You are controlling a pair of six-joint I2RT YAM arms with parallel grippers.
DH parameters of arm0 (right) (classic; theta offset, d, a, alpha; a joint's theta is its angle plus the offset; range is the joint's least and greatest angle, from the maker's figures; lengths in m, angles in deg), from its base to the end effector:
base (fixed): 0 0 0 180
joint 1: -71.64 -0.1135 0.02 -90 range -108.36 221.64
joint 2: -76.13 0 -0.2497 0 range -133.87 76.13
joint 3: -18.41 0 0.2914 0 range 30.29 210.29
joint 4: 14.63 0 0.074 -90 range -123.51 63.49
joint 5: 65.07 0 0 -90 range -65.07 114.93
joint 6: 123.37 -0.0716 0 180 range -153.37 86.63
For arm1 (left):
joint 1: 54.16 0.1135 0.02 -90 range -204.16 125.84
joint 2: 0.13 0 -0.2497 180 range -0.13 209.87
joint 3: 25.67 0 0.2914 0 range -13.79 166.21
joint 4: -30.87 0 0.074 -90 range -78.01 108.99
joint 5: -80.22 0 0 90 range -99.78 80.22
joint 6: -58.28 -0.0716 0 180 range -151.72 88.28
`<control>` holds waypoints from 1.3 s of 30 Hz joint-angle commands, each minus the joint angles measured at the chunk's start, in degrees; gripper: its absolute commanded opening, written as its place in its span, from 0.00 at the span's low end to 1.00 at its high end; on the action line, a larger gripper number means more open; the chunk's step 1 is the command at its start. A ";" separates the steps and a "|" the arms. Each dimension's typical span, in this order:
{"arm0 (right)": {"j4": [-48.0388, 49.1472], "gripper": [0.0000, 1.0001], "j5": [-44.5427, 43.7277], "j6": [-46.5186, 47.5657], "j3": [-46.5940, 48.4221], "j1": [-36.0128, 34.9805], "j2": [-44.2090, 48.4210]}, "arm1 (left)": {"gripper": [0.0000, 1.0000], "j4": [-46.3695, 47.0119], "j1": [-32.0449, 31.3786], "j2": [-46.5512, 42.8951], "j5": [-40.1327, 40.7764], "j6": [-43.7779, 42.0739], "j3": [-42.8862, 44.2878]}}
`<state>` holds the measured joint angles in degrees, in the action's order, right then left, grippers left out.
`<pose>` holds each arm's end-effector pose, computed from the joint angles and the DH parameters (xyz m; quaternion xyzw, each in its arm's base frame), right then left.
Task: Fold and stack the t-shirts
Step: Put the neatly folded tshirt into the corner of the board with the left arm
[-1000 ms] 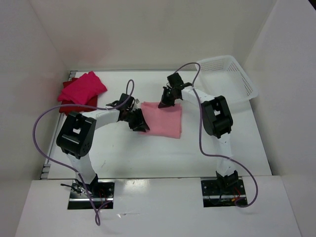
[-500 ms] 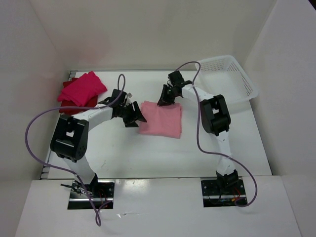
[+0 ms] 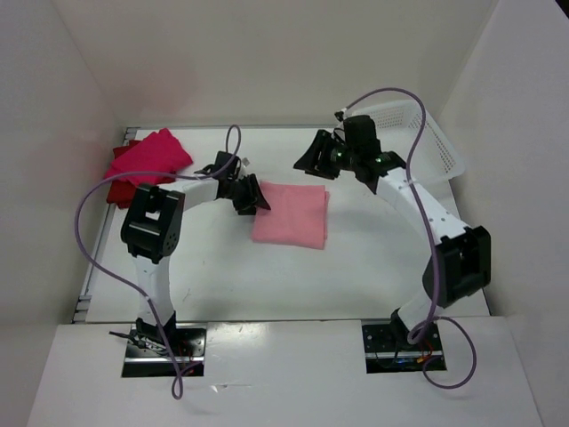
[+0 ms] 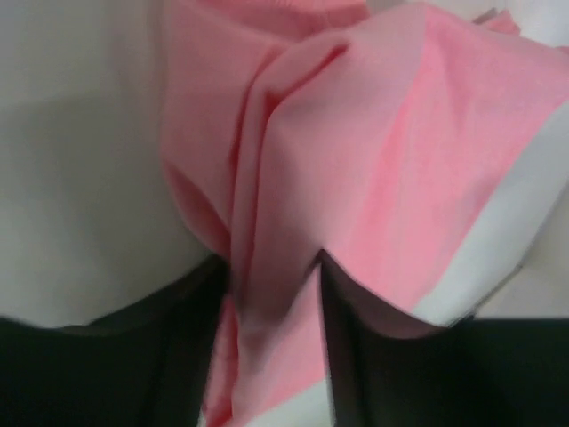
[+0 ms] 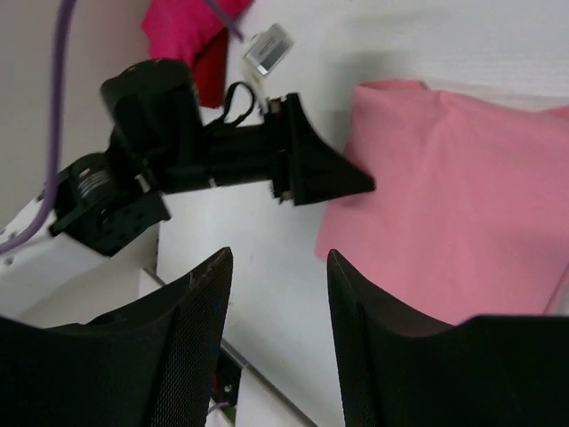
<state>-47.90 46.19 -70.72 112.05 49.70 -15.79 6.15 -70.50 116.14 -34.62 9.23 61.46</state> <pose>0.3980 0.1883 0.2982 0.0257 0.8621 0.3773 0.3374 0.4397 -0.1602 0.0833 -0.1327 0.9213 -0.3247 0.1678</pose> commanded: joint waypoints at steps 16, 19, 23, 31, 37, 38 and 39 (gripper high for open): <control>-1.55 0.53 6.43 -2.56 -27.78 14.99 26.70 | 0.00 -8.78 7.09 7.22 -2.30 1.68 41.20; -1.55 0.53 7.75 -1.94 -29.11 14.99 26.10 | 0.00 -9.40 14.91 3.54 -2.85 1.68 42.62; -0.94 0.53 8.98 -1.42 -29.64 14.99 25.56 | 0.00 -3.79 26.16 -2.70 -4.25 4.74 30.53; -0.94 0.55 12.23 -0.28 -30.16 14.99 24.33 | 0.92 7.57 45.25 -12.53 -10.14 12.49 -1.22; -0.94 0.60 13.55 0.25 -32.98 14.99 24.33 | 0.92 4.32 46.83 -26.69 -3.47 12.84 -12.22; -0.94 0.60 13.55 0.25 -33.67 14.99 24.33 | 0.92 3.79 46.84 -29.58 -2.16 12.84 -12.75; -0.94 0.64 13.55 0.25 -34.38 14.99 24.94 | 1.00 3.18 46.84 -30.83 -2.14 12.32 -13.36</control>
<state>-49.69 58.21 -71.55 79.15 64.41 8.48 6.66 -24.46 93.47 -38.10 21.14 47.49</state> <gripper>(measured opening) 0.628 0.958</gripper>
